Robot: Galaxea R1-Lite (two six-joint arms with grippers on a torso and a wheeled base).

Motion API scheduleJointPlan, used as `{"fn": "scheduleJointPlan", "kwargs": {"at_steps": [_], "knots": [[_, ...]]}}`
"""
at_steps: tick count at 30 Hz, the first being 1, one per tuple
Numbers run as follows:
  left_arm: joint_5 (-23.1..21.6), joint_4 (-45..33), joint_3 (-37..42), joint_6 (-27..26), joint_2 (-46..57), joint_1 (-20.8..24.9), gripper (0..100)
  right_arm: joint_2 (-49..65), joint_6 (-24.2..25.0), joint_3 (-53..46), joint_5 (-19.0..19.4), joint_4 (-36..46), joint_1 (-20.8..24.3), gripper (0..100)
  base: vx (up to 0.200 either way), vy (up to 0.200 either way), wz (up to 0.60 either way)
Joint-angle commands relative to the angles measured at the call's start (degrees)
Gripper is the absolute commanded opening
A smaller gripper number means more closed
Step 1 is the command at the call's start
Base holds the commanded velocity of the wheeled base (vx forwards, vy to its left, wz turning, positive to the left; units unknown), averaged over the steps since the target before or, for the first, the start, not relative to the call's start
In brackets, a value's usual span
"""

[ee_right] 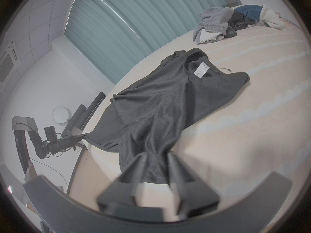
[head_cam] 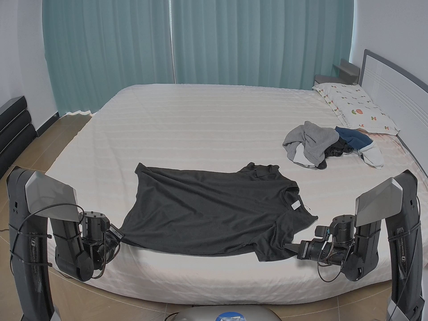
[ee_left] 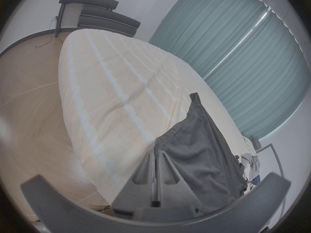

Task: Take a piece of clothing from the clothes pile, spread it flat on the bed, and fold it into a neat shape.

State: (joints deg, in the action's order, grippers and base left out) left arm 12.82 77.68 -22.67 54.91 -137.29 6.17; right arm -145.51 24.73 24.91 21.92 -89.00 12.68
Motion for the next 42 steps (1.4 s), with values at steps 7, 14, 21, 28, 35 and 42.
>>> {"fn": "scheduleJointPlan", "kwargs": {"at_steps": [7,14,21,28,35,42], "knots": [[0.2,0.1,1.1,-0.9,0.4,0.0,0,5.4,-1.0,-6.1,-1.0,-0.5,-2.6,0,0.0,0.0,0.0],[0.7,2.6,6.2,-7.6,1.1,0.2,0,10.7,-2.9,-15.2,-0.9,-0.7,-5.8,0,0.0,0.0,0.0],[1.0,9.7,15.8,-14.7,1.5,1.1,0,12.7,-9.8,-24.6,-0.3,-0.8,-9.5,0,0.0,0.0,0.0],[1.0,9.9,19.9,-17.9,1.0,2.5,0,12.5,-10.1,-24.9,-0.9,2.1,-9.0,0,0.0,0.0,0.0],[1.1,9.9,20.8,-19.7,0.2,2.3,0,13.1,-12.9,-24.9,-1.1,11.5,-8.0,0,0.0,0.0,0.0],[1.1,9.9,22.5,-22.8,0.0,1.8,0,12.7,-12.9,-24.9,-2.6,12.8,-6.0,0,0.0,0.0,0.0]]}}
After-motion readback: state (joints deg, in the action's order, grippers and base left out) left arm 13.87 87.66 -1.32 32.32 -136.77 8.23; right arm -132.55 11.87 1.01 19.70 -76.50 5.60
